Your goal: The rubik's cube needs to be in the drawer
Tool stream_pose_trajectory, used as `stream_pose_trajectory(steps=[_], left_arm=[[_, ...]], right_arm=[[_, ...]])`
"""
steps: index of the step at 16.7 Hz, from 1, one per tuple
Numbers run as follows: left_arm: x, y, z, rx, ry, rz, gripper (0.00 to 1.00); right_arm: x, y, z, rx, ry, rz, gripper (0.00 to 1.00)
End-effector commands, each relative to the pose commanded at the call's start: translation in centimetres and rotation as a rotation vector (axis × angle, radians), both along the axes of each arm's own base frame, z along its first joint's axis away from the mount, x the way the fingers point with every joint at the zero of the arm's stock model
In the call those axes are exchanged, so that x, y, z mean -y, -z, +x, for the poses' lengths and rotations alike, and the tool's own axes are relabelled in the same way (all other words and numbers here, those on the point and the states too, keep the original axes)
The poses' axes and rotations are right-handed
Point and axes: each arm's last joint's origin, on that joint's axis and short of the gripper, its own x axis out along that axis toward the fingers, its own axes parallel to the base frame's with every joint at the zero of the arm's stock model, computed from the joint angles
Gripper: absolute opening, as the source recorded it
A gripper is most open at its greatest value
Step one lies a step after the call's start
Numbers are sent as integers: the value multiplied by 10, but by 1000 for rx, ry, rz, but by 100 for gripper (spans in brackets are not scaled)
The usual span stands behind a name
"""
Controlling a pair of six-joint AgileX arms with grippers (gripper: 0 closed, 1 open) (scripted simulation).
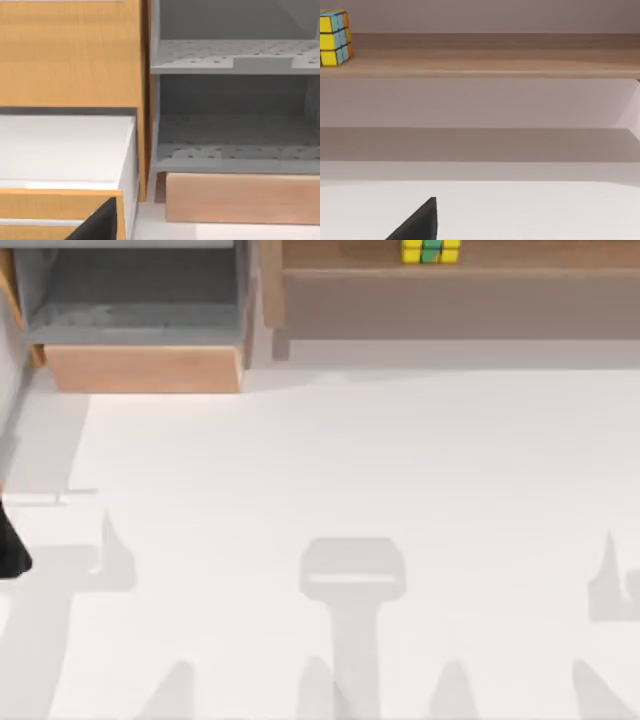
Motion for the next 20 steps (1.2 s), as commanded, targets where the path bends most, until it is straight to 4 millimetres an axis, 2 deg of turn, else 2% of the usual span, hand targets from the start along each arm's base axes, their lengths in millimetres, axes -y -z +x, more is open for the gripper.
stream_pose_trajectory(steps=[3, 5, 8, 10, 12, 15, 18, 20], left_arm=[[10, -47, 23, 14, -15, -1, 100], [23, -81, 52, 30, -23, -7, 100], [60, -120, 112, 50, -29, -18, 100], [99, -129, 158, 56, -25, -24, 100], [148, -123, 201, 56, -13, -27, 100], [228, -87, 245, 45, 14, -23, 100], [300, -35, 264, 30, 37, -14, 100], [334, -1, 268, 22, 43, -11, 100]], right_arm=[[0, 0, 0, 0, 0, 0, 100], [0, 0, 0, 0, 0, 0, 100], [0, 0, 0, 0, 0, 0, 100], [0, 0, 0, 0, 0, 0, 100], [0, 0, 0, 0, 0, 0, 100], [0, 0, 0, 0, 0, 0, 100], [0, 0, 0, 0, 0, 0, 100], [0, 0, 0, 0, 0, 0, 100]])
